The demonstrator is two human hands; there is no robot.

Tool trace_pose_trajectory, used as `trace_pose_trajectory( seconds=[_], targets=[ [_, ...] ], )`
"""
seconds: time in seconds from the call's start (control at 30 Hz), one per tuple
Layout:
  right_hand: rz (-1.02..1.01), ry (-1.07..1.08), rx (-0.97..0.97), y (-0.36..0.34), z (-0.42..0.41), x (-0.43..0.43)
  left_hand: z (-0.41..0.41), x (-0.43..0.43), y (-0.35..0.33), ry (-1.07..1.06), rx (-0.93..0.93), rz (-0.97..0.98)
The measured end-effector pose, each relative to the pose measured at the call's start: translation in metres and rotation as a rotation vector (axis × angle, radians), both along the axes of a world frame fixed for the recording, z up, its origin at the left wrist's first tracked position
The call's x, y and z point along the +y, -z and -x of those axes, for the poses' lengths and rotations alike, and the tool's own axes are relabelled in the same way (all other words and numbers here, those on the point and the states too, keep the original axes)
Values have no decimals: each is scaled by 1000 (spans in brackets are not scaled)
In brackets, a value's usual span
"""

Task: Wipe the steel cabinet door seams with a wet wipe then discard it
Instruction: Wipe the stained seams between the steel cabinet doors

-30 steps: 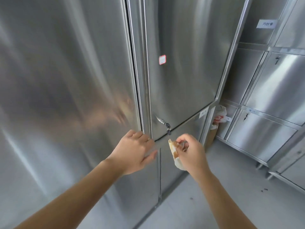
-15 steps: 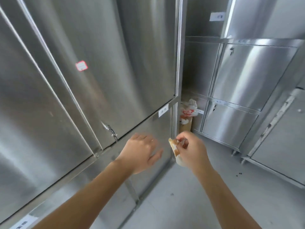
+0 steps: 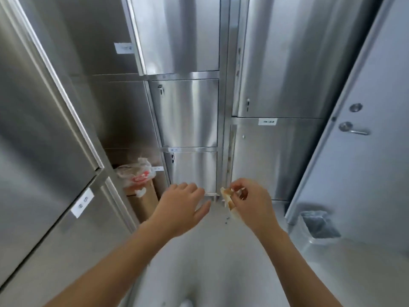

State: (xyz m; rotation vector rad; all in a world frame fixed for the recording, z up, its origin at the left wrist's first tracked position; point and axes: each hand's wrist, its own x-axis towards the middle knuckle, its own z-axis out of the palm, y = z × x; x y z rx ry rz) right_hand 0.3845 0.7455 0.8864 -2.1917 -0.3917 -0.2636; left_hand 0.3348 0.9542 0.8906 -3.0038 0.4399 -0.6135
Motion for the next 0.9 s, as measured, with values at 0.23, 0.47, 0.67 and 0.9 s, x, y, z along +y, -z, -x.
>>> trace_pose_trajectory(
  seconds=[0.23, 0.47, 0.67, 0.9],
  targets=[
    [41, 286, -29, -10, -68, -33, -125, -22, -4, 257, -98, 45],
    [44, 432, -39, -21, -145, 6, -232, 14, -13, 379, -124, 96],
    [45, 457, -21, -17, -196, 42, -290, 56, -9, 403, -137, 153],
    [40, 383, 9, -4, -277, 73, -359, 93, 14, 312, -45, 168]
  ],
)
